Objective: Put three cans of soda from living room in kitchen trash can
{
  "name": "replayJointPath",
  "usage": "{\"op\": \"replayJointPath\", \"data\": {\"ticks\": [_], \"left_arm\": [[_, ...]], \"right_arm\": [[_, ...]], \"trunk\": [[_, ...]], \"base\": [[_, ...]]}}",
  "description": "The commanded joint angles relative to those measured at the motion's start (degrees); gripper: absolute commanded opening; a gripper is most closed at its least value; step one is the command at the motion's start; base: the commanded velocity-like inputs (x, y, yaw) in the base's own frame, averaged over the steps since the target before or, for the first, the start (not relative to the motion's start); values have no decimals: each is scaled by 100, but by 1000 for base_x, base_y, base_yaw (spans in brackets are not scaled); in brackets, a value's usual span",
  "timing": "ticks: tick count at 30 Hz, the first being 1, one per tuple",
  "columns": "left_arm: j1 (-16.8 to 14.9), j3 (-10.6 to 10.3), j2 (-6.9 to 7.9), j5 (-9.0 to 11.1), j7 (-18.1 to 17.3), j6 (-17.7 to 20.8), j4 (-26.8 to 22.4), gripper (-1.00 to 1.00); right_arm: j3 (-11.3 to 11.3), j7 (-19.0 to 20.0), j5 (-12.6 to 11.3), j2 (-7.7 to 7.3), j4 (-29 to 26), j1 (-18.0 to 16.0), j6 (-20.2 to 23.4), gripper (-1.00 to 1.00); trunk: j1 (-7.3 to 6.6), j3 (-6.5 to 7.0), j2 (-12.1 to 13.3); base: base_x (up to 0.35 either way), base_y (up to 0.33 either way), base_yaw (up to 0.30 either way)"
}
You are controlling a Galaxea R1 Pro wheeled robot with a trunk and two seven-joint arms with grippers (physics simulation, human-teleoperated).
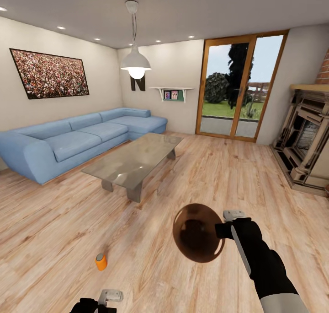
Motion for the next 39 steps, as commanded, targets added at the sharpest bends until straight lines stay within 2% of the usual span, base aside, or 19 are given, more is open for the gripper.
{"op": "replayJointPath", "data": {"ticks": [1, 15, 39], "left_arm": [[0, 0, 0, 0, 0, 0, 1, 100], [0, 1, 0, 0, 1, 0, 1, 100], [0, 1, 0, 0, -7, 0, 1, 100]], "right_arm": [[0, 23, -74, 1, -2, -2, 0, -100], [5, 23, -74, 1, -2, -2, 0, -100], [40, 23, -83, 1, -2, -3, 0, -100]], "trunk": [[0, 1, 0], [0, -14, 0], [0, -224, 0]], "base": [[0, 0, 0], [0, 0, 0], [0, 0, 0]]}}
